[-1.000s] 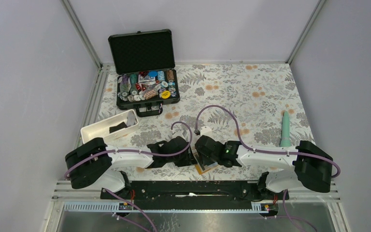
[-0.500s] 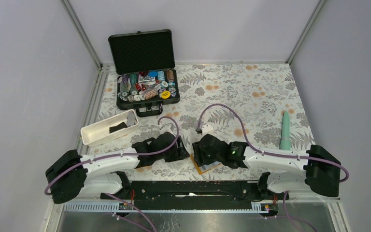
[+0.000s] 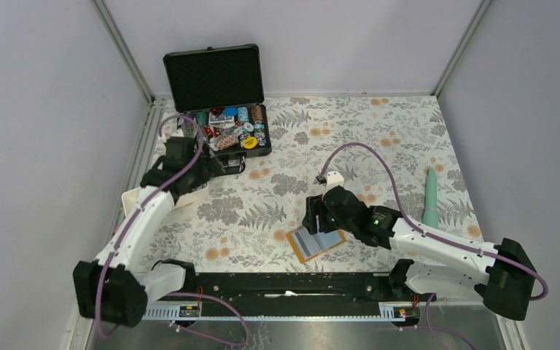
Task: Put the credit cards into the card holder
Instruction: Insert the credit card into the card holder, then pick up the credit card from the storage box.
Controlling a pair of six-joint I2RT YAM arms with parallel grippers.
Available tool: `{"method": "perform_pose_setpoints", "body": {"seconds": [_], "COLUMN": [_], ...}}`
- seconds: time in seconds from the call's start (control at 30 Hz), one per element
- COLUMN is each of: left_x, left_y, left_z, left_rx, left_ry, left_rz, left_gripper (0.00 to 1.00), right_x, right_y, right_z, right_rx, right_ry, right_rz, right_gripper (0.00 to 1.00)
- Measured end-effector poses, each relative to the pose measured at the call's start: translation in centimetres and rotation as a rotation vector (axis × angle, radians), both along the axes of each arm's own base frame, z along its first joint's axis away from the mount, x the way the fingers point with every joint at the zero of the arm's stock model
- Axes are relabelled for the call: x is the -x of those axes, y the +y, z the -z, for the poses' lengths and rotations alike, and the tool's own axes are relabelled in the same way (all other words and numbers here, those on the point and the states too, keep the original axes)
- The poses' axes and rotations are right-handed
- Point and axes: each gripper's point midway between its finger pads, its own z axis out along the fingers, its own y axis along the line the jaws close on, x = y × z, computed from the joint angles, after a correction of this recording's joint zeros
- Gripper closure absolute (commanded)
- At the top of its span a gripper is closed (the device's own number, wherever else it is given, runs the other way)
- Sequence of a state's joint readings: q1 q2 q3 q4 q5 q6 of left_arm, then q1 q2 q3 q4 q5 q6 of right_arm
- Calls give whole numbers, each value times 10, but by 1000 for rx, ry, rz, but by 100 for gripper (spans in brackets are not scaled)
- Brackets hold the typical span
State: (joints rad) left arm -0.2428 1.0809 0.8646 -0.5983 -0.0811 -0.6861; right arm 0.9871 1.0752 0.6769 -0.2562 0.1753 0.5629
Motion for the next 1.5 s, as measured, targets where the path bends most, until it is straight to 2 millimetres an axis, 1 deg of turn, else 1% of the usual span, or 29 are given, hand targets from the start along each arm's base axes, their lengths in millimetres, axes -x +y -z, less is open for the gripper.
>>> {"method": "perform_pose_setpoints", "body": {"seconds": [0.07,0.1,0.17,0.27,0.3,0.4,0.47,0.53,0.63,0.7,0.87,0.93,1.03,1.1,1.17,1.3,1.4,1.5], "left_x": [-17,-24,-37,-46,-48,-50,-50,-49,-51,-53,-59,-59,-59,-59,-59,-59,-59,-60], "left_y": [25,35,46,54,56,61,63,66,69,70,71,72,74,73,73,74,73,74], "left_z": [-7,-6,1,22,31,53,63,72,78,79,75,75,75,75,75,74,71,63], "left_rx": [-44,-67,-107,-150,-162,-190,-199,-210,-217,-222,-232,-239,-249,-249,-251,-253,-252,-252], "left_ry": [11,29,73,156,185,262,292,321,338,339,322,322,322,320,320,319,310,284], "left_rz": [-57,-72,-84,-78,-75,-63,-60,-54,-48,-42,-37,-39,-34,-30,-26,-24,-26,-30], "left_gripper": [15,16,18,22,26,31,32,37,42,47,49,51,57,64,67,68,73,73], "right_x": [1,2,4,9,11,15,17,17,17,18,19,19,19,19,20,22,22,22], "right_y": [-2,-2,-3,-3,-3,-2,-1,0,1,2,6,6,7,7,8,10,10,11], "right_z": [-3,-3,-2,1,2,6,7,7,6,5,2,2,1,1,1,0,1,2], "right_rx": [-13,-19,-29,-50,-53,-65,-72,-78,-85,-94,-113,-115,-119,-123,-127,-133,-132,-131], "right_ry": [-6,-7,-6,5,10,26,36,37,36,36,39,40,41,44,49,55,59,61], "right_rz": [-5,-7,-12,-28,-32,-39,-47,-48,-49,-53,-63,-62,-61,-62,-67,-73,-75,-76], "right_gripper": [33,33,33,33,34,34,34,34,34,34,34,34,34,35,35,35,36,36]}}
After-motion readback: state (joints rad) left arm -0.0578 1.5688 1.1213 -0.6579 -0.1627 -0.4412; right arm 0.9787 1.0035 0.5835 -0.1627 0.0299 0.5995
